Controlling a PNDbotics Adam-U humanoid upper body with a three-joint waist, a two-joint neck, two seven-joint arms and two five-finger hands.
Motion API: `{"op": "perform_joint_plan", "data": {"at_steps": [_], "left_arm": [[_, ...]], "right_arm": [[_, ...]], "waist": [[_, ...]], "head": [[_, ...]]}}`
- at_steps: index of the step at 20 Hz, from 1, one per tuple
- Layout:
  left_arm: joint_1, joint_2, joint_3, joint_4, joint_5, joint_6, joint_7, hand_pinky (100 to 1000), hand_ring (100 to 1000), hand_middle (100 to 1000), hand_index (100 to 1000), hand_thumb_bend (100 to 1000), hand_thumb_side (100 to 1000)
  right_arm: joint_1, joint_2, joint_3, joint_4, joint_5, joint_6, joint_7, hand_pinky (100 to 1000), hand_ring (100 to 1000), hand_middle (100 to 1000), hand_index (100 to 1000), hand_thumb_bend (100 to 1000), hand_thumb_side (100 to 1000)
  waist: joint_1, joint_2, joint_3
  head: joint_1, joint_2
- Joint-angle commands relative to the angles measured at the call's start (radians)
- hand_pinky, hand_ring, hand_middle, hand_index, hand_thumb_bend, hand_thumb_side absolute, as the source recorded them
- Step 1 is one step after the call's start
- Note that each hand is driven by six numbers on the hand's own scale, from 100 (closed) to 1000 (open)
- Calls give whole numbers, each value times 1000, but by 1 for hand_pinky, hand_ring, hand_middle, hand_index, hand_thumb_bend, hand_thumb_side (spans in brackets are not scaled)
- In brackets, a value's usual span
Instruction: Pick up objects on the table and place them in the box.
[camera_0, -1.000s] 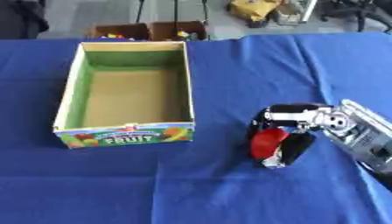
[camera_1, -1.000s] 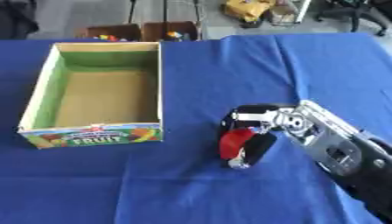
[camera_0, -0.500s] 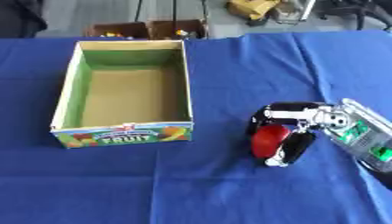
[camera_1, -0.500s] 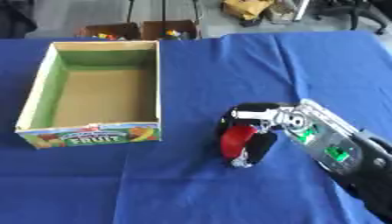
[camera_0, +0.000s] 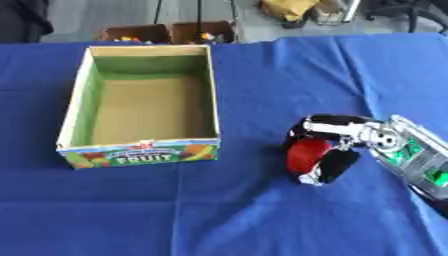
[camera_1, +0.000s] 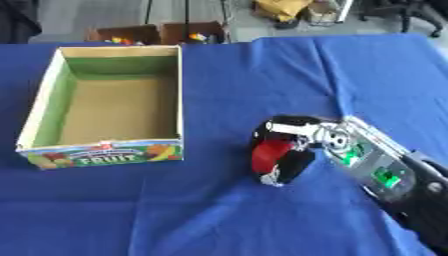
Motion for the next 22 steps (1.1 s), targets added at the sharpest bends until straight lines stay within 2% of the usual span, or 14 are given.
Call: {"op": "perform_joint_plan", "data": {"at_steps": [1,14,15,16,22], "left_arm": [[-15,13,2,-14,5,-1,-4,792,894,767,815,100,1000],[-12,19,1,-14,2,0,-7,791,893,764,813,100,1000],[-12,20,0,-14,2,0,-7,790,892,764,813,100,1000],[-12,20,0,-14,2,0,-8,790,892,764,813,100,1000],[-9,23,-4,-14,5,0,-13,789,892,764,813,100,1000]], "right_arm": [[-19,-24,-6,-22,-19,13,-16,482,581,592,676,100,100],[-73,-66,-55,-123,-41,30,-35,489,570,594,665,100,100],[-80,-68,-60,-132,-43,34,-38,489,568,593,664,100,146],[-92,-69,-65,-140,-45,38,-40,490,567,592,664,100,100],[-215,-28,-83,-134,-39,66,-54,488,554,586,662,100,100]], "waist": [[0,-17,0],[-13,-29,-3],[-14,-30,-3],[-16,-31,-2],[-25,-43,7]], "head": [[-2,-11],[7,-7],[7,-6],[6,-4],[-1,8]]}}
